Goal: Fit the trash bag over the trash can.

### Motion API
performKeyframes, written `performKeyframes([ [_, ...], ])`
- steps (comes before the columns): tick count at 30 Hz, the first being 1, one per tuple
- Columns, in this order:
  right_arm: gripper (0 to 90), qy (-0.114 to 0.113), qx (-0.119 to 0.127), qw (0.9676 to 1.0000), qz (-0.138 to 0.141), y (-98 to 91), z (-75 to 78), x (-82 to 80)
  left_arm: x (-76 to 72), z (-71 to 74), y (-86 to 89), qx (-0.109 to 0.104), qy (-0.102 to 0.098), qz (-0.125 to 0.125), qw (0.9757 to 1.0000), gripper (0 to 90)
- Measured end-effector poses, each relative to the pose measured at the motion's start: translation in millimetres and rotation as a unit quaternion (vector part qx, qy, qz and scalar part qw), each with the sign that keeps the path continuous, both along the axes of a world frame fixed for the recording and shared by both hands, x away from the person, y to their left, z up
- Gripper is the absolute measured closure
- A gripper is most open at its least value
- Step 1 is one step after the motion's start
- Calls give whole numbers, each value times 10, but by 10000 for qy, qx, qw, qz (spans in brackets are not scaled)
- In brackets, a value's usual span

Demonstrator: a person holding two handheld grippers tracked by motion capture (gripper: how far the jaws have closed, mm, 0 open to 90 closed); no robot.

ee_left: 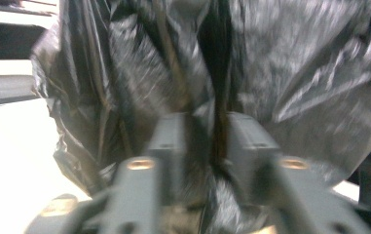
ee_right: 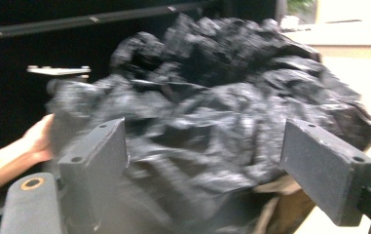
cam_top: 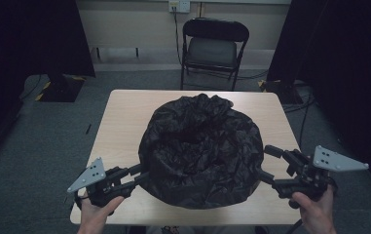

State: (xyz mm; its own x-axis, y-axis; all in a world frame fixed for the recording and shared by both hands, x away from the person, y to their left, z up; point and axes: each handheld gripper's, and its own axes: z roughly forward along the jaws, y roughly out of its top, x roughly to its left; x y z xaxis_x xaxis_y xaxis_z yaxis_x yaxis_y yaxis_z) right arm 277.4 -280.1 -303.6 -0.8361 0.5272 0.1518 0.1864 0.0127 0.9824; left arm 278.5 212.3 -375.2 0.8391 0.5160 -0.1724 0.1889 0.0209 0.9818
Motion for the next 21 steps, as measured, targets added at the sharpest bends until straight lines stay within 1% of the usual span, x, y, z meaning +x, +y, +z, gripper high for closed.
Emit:
performKeyframes([
  [1, 155, -47, 22, 10000, 7, -10, 0, -41, -10, 41, 16, -66, -36, 58, 10000, 547],
  [2, 128, -91, 13, 10000, 6, -11, -2, -81, -19, 81, 24, -89, -73, 109, 9999, 469],
  [3, 121, -93, 0, 9999, 58, -5, -9, -112, -22, 117, 25, -84, -124, 123, 9998, 417],
  [5, 120, -92, -124, 9997, 162, 34, -46, -158, -7, 167, -3, 24, -150, 136, 9998, 380],
  [6, 121, -103, -224, 9995, 194, 67, -75, -170, 10, 178, -27, 83, -151, 161, 9997, 379],
  [7, 131, -105, -366, 9992, 154, 108, -109, -177, 27, 180, -50, 109, -141, 135, 9997, 381],
  [8, 174, -106, -518, 9985, 155, 150, -146, -178, 44, 176, -77, 117, -129, 73, 9998, 409],
  [9, 262, -96, -597, 9979, 225, 184, -185, -167, 53, 170, -105, 164, -134, 33, 9998, 469],
  [10, 395, -73, -646, 9976, 245, 211, -219, -152, 54, 162, -133, 219, -133, 59, 9997, 558],
  [11, 549, -77, -680, 9972, 297, 228, -247, -136, 59, 154, -152, 271, -125, 63, 9995, 629],
  [12, 653, -78, -696, 9969, 350, 235, -271, -114, 62, 144, -163, 241, -94, 4, 9997, 686],
  [13, 755, -60, -736, 9968, 303, 236, -291, -89, 63, 135, -167, 205, -92, 27, 9997, 752],
  [14, 839, -58, -727, 9968, 311, 224, -313, -64, 72, 125, -164, 168, -83, -7, 9998, 795],
  [15, 886, -38, -703, 9971, 287, 203, -336, -39, 79, 115, -164, 139, -57, -48, 9999, 840],
  [17, 900, 30, -700, 9974, 150, 150, -388, 5, 88, 87, -165, 179, -63, -46, 9998, 896],
  [18, 900, 62, -705, 9975, 86, 120, -419, 21, 93, 67, -168, 179, -41, -78, 9998, 900],
  [20, 900, 138, -729, 9972, -73, 68, -494, 47, 104, 15, -183, 254, 0, -61, 9997, 900],
  [21, 900, 181, -776, 9967, -166, 54, -543, 57, 115, -14, -194, 330, 3, -93, 9994, 900],
])
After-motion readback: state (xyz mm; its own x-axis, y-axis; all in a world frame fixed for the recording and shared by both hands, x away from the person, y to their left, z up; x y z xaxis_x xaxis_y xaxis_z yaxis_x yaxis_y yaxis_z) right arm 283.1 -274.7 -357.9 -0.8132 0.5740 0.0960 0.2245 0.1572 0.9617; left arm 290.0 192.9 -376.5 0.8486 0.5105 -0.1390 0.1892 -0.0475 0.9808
